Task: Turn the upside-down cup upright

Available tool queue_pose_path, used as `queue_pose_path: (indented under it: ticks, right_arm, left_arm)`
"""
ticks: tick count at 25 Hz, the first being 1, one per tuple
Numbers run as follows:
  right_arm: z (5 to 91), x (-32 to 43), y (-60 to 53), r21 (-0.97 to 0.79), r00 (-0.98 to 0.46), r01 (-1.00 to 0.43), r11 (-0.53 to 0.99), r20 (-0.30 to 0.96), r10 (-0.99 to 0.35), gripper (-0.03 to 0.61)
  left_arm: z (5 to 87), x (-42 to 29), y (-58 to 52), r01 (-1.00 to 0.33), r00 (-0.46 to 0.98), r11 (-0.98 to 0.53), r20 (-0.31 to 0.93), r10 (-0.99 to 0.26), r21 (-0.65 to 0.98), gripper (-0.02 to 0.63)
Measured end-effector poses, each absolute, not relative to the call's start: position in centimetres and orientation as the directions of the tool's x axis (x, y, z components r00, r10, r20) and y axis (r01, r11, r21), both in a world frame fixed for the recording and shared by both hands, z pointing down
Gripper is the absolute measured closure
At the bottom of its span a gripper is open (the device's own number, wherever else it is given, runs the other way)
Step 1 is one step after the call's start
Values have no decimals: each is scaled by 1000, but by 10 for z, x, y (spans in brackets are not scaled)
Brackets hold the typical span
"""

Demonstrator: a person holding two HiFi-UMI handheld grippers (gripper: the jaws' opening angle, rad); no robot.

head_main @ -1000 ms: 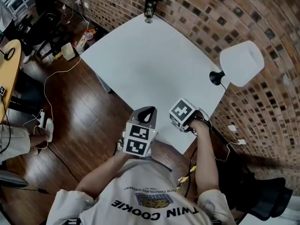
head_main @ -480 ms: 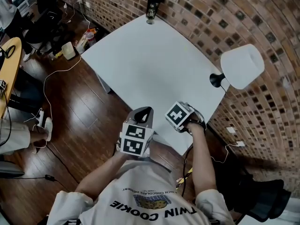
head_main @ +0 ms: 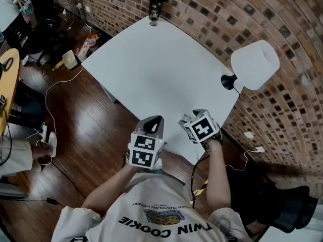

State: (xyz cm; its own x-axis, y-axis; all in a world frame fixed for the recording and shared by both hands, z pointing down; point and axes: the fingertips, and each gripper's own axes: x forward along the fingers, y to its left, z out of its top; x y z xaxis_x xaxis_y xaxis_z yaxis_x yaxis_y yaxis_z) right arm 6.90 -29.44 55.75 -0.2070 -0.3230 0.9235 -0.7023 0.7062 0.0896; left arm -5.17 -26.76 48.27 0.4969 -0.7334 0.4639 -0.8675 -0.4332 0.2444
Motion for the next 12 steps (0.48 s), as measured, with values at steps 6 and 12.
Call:
queue_pose_path:
  ticks: [6, 12]
  right_arm:
    - [528, 101, -281, -69, -322, -897, 437, 779, -538, 287]
    - [546, 118, -246, -483, -442, -868, 116, 645, -623, 290]
  left_arm:
    - [482, -31, -267, -848, 528, -471, 467, -709, 243, 609]
    - [485, -13, -268, -829, 555, -500, 474, -683, 250, 609]
